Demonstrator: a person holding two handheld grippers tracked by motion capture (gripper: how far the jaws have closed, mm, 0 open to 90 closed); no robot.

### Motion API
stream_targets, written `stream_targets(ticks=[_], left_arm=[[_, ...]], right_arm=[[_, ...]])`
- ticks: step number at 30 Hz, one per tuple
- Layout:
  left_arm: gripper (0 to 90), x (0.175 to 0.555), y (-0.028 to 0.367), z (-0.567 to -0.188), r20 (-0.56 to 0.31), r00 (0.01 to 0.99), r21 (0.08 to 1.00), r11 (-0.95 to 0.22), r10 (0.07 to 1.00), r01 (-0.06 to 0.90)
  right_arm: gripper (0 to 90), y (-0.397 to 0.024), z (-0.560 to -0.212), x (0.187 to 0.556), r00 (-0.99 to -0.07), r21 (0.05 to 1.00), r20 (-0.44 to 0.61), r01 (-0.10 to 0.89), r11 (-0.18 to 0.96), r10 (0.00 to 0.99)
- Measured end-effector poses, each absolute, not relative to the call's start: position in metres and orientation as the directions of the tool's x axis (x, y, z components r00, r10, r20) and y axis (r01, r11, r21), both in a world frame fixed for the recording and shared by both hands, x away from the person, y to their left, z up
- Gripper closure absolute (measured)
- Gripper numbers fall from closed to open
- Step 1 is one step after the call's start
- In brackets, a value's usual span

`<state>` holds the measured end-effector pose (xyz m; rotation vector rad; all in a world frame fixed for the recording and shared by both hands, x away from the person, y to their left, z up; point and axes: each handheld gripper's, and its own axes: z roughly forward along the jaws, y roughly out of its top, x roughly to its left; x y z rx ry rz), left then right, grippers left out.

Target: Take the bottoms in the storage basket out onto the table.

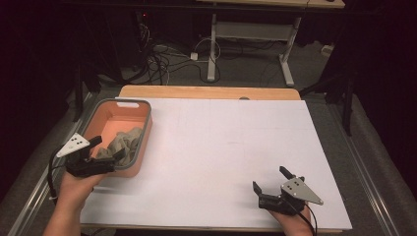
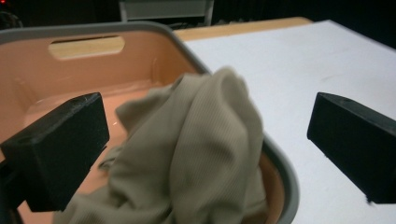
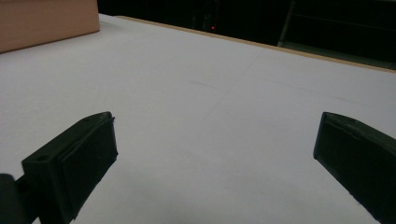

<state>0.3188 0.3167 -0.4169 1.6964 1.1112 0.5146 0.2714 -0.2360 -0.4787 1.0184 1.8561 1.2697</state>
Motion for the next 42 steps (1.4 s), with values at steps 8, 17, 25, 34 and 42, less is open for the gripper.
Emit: stream_targets(ticks=[8,17,25,34,42], left_arm=[[0.0,0.345,0.312,-0.409,-0.176,0.472,0.855,-0.103,0.864,0.508],[0.0,0.376,0.311,-0.407,-0.194,0.445,0.744,-0.164,0.874,0.648],[0.0,0.404,0.312,-0.409,-0.196,0.417,0.577,-0.239,0.887,0.781],[0.0,0.429,0.304,-0.422,-0.22,0.422,0.344,-0.334,0.88,0.877],[0.0,0.443,0.297,-0.432,-0.21,0.418,0.184,-0.384,0.884,0.905]], right_arm=[[0.4,-0.238,-0.479,0.271,-0.472,0.948,-0.082,0.234,0.215,0.878],[0.4,-0.239,-0.477,0.27,-0.469,0.949,-0.085,0.23,0.214,0.879],[0.4,-0.239,-0.476,0.269,-0.464,0.951,-0.084,0.226,0.209,0.882],[0.4,-0.239,-0.476,0.269,-0.469,0.953,-0.079,0.224,0.205,0.88],[0.4,-0.239,-0.475,0.268,-0.468,0.954,-0.078,0.221,0.202,0.88]])
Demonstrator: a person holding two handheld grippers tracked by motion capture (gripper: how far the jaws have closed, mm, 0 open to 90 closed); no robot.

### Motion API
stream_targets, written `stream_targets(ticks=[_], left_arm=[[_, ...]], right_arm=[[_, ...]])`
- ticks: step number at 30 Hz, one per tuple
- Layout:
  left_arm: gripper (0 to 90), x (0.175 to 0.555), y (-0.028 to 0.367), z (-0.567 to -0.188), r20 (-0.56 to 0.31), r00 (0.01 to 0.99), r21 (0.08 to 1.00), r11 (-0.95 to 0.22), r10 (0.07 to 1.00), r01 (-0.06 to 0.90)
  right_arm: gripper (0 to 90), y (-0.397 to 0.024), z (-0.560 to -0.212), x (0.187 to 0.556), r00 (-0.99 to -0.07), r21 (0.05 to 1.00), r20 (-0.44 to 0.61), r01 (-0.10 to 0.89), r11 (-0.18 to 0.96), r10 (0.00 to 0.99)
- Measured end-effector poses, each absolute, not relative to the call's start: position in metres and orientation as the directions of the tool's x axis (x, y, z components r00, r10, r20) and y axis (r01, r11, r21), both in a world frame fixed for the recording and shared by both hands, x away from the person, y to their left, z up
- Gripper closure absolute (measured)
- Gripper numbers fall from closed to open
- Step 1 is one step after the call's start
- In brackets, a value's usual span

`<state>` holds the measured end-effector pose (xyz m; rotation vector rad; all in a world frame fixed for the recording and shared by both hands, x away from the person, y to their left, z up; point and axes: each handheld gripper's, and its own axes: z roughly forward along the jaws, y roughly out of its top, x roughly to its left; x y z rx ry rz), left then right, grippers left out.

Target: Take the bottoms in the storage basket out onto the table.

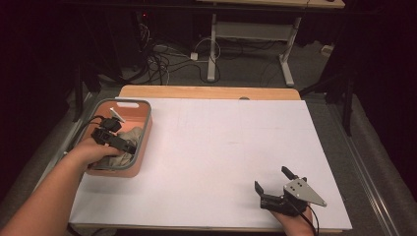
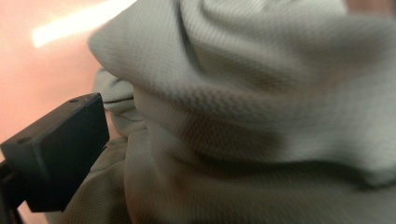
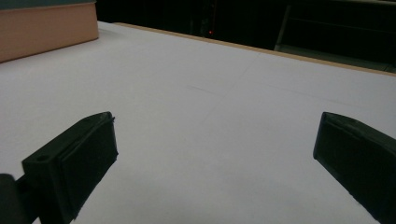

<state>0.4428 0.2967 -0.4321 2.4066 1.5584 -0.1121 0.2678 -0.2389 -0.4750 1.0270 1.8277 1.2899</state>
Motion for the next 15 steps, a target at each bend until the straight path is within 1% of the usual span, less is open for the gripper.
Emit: stream_targets(ticks=[1,2,3,4,8,10,15], left_arm=[[0.0,0.444,0.295,-0.434,-0.207,0.42,0.165,-0.392,0.884,0.905],[0.0,0.448,0.293,-0.437,-0.192,0.429,0.126,-0.411,0.883,0.903],[0.0,0.448,0.293,-0.437,-0.192,0.429,0.126,-0.411,0.883,0.903],[0.0,0.452,0.294,-0.442,-0.207,0.417,0.089,-0.408,0.885,0.909],[0.0,0.455,0.295,-0.447,-0.224,0.413,0.059,-0.411,0.883,0.91],[0.0,0.456,0.294,-0.451,-0.231,0.411,0.031,-0.416,0.882,0.909],[0.0,0.458,0.292,-0.454,-0.231,0.414,-0.003,-0.426,0.88,0.905]], right_arm=[[0.5,-0.239,-0.475,0.268,-0.468,0.954,-0.078,0.221,0.203,0.88],[0.5,-0.239,-0.475,0.268,-0.466,0.954,-0.076,0.225,0.2,0.882],[0.5,-0.239,-0.475,0.268,-0.466,0.953,-0.077,0.224,0.202,0.881],[0.5,-0.24,-0.475,0.268,-0.466,0.954,-0.077,0.223,0.202,0.881],[0.5,-0.241,-0.475,0.267,-0.461,0.954,-0.08,0.22,0.201,0.884],[0.5,-0.242,-0.475,0.267,-0.462,0.955,-0.077,0.22,0.199,0.884],[0.5,-0.242,-0.475,0.267,-0.46,0.954,-0.082,0.22,0.203,0.884]])
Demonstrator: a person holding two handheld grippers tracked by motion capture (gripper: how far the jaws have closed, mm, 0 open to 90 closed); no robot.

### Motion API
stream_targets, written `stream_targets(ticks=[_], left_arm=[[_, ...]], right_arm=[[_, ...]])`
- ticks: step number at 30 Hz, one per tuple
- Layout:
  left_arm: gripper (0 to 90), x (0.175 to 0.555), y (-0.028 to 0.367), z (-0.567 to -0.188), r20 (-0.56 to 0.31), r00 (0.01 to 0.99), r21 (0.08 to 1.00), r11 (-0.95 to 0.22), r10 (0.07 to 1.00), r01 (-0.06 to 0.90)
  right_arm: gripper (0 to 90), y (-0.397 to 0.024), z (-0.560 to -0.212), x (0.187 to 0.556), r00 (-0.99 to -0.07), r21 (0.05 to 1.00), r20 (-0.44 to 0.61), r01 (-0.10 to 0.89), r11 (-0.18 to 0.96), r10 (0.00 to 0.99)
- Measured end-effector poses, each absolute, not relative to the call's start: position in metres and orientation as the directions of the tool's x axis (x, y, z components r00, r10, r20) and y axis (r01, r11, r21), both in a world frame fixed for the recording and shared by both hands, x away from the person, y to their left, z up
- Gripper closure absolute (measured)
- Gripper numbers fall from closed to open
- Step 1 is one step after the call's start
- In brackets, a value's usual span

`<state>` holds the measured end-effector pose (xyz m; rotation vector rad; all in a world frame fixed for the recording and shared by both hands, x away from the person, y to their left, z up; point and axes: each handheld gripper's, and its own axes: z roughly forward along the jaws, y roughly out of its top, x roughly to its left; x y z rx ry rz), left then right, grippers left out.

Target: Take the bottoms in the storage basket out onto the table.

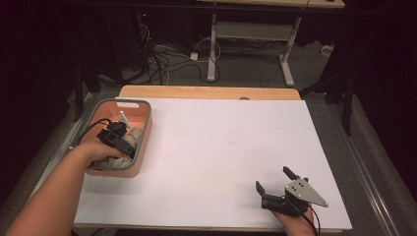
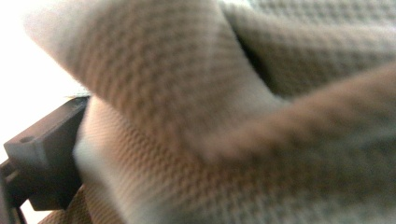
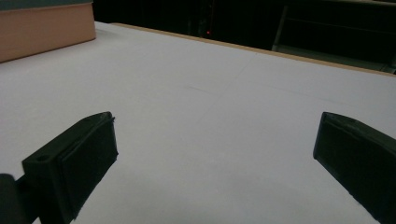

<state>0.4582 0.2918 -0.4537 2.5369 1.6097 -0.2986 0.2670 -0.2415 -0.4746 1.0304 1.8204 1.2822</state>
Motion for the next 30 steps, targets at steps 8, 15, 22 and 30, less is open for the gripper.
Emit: stream_targets(ticks=[8,15,22,30], left_arm=[[6.3,0.456,0.283,-0.453,-0.184,0.475,0.0,-0.483,0.86,0.875],[45.5,0.448,0.282,-0.445,-0.256,0.569,0.086,-0.567,0.782,0.819],[56.8,0.446,0.283,-0.439,-0.227,0.589,0.127,-0.576,0.775,0.807],[57.4,0.45,0.293,-0.432,-0.066,0.533,0.154,-0.519,0.843,0.841]], right_arm=[[0.5,-0.24,-0.474,0.266,-0.46,0.954,-0.089,0.216,0.208,0.884],[0.5,-0.24,-0.474,0.266,-0.461,0.954,-0.09,0.216,0.21,0.883],[0.5,-0.24,-0.474,0.267,-0.458,0.952,-0.091,0.22,0.213,0.884],[0.5,-0.236,-0.473,0.272,-0.471,0.947,-0.1,0.226,0.229,0.877]])
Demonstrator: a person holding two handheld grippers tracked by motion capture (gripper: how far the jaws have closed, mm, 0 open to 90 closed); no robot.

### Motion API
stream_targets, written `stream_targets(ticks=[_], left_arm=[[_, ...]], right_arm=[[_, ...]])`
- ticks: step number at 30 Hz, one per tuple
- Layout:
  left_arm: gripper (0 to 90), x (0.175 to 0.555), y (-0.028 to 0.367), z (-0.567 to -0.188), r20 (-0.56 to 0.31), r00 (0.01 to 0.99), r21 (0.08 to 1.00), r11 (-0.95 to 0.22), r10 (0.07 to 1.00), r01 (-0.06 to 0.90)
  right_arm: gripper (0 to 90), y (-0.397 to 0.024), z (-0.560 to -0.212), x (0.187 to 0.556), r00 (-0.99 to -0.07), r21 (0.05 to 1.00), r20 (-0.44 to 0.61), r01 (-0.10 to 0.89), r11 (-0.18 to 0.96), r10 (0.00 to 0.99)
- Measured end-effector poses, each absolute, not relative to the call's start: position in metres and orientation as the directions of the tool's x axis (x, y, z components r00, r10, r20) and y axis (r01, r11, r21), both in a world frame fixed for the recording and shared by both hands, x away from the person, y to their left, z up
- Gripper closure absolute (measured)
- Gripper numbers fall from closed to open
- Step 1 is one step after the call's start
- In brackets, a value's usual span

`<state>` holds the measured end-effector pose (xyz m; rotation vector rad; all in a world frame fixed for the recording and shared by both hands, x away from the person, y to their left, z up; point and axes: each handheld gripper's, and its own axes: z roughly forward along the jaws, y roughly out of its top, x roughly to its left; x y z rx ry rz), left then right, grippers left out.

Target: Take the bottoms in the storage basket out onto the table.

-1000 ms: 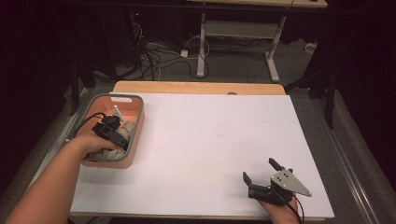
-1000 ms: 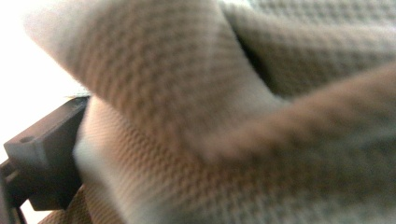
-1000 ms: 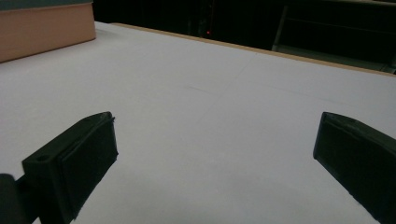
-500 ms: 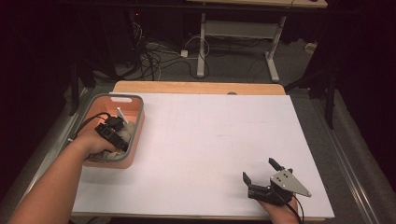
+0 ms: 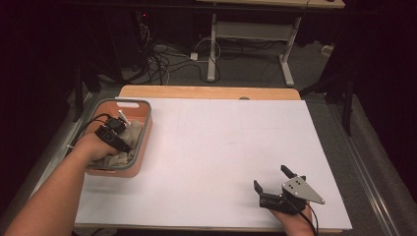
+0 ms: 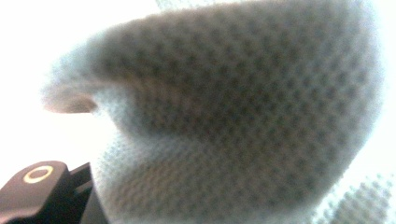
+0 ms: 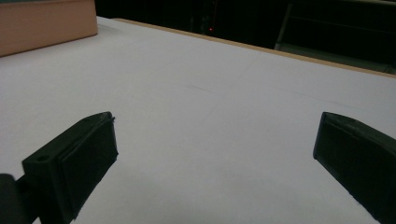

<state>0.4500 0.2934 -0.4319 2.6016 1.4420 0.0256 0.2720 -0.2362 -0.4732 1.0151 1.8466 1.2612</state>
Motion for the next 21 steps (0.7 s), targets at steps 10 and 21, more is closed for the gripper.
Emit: stream_targets(ticks=[10,21], left_arm=[[4.1,0.454,0.302,-0.432,-0.149,0.472,0.125,-0.457,0.869,0.881],[0.5,0.455,0.278,-0.459,-0.035,0.565,-0.078,-0.565,0.825,0.821]], right_arm=[[0.5,-0.236,-0.476,0.267,-0.488,0.942,-0.116,0.223,0.252,0.865],[0.5,-0.239,-0.476,0.262,-0.486,0.946,-0.116,0.212,0.246,0.866]])
